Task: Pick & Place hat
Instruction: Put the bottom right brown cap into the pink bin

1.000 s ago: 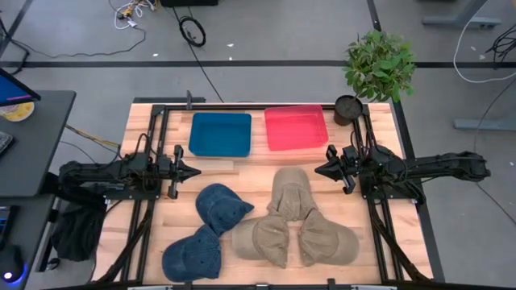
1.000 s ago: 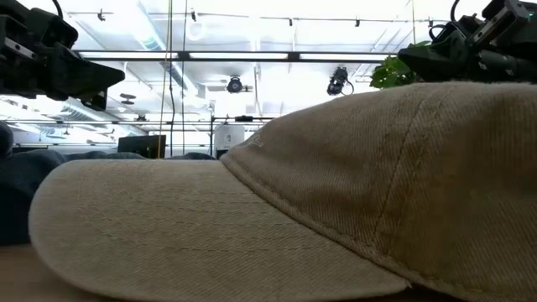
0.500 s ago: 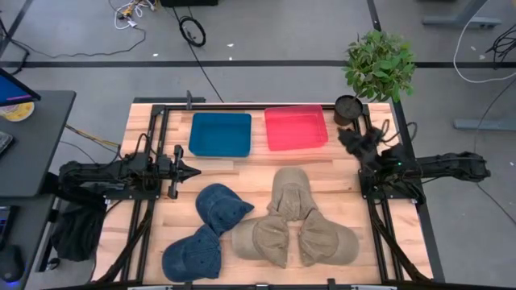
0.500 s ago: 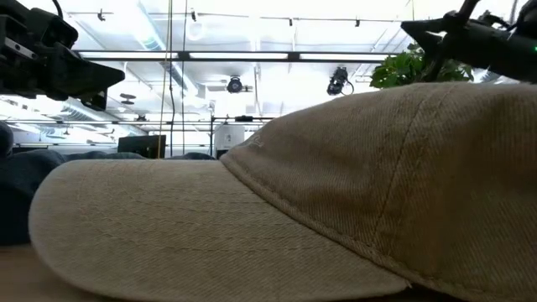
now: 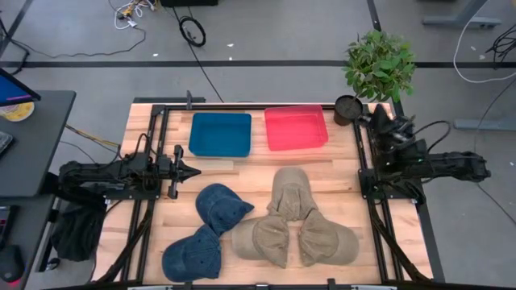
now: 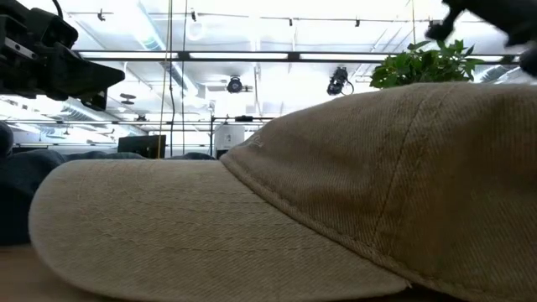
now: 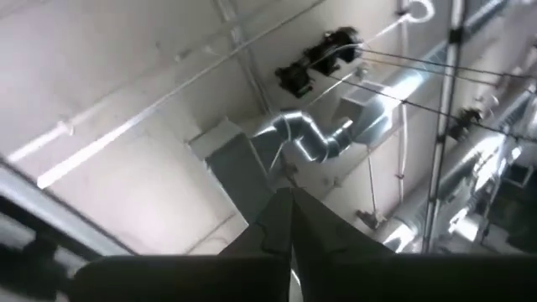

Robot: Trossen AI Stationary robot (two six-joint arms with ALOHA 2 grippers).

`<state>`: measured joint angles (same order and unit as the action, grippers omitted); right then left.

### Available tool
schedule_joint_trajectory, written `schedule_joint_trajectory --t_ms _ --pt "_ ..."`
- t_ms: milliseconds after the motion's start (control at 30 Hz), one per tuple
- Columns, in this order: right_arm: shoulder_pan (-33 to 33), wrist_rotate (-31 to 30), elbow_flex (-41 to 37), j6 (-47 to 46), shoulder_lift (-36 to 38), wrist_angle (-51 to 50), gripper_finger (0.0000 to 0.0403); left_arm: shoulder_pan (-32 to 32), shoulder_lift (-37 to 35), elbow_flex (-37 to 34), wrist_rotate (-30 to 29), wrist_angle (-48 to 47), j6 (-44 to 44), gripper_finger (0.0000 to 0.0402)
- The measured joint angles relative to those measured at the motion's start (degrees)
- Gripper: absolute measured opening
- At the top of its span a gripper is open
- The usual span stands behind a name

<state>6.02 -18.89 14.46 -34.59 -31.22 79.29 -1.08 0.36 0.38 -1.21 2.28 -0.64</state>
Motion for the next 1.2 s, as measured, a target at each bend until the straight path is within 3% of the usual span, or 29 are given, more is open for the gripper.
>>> schedule_joint_trajectory --t_ms 167,367,700,1200 --pt "0.0 10.6 15.9 3.4 -0.4 -27.5 0.0011 0.0 0.0 0.0 0.0 0.0 0.0 0.0003" --pt "0.0 14.8 34.3 1.4 -2.0 -56.3 0.0011 0.0 0.0 0.0 0.0 0.0 0.0 0.0003" --pt "0.0 16.8 55.9 4.1 -6.3 -79.9 0.0011 0.0 0.0 0.0 0.0 0.0 0.0 0.0003" --pt "0.0 15.1 86.6 5.1 -23.1 -113.8 0.0011 0.0 0.0 0.0 0.0 0.0 0.0 0.0003"
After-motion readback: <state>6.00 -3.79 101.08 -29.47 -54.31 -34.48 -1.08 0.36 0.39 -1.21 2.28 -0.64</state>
